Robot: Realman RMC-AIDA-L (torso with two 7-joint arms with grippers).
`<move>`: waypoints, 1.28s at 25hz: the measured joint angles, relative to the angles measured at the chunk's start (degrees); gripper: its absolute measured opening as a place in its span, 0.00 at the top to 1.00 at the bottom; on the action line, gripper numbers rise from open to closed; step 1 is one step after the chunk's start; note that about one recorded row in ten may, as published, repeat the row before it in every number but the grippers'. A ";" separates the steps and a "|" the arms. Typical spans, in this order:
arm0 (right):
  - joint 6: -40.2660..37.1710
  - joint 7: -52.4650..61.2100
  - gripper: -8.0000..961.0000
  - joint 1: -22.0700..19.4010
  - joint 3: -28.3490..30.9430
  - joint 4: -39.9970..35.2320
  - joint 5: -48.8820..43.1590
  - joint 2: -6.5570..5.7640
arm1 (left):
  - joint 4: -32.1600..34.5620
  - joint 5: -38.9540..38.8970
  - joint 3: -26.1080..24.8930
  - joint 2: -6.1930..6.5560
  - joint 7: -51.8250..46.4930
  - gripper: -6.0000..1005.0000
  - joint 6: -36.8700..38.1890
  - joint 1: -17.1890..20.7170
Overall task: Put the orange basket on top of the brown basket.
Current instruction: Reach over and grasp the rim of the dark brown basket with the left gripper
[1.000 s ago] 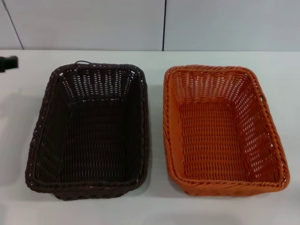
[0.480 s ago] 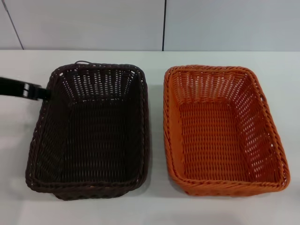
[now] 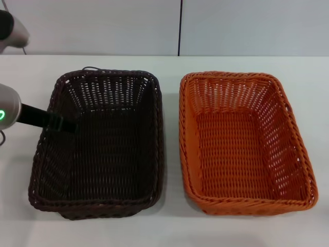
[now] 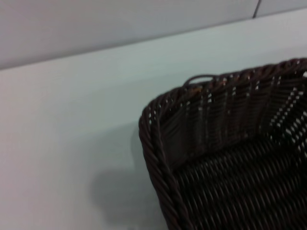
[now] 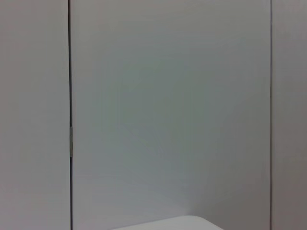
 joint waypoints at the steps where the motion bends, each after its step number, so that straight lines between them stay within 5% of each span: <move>1: 0.00 0.00 0.22 -0.07 -0.03 0.04 -0.01 0.00 | 0.00 0.00 0.00 0.00 0.00 0.22 0.00 0.00; 19: 0.01 0.00 0.22 -0.42 -0.32 0.32 -0.02 0.07 | 17.71 2.33 0.18 0.28 2.17 0.23 2.74 -7.22; 28: 0.17 0.00 0.22 -0.43 -0.09 0.31 -0.12 0.10 | 11.25 3.12 1.81 -0.05 2.76 0.35 2.82 -4.82; 32: 0.29 0.00 0.22 -0.32 -0.06 0.32 0.05 0.08 | 9.76 3.05 2.64 -0.04 3.89 0.49 2.75 -4.50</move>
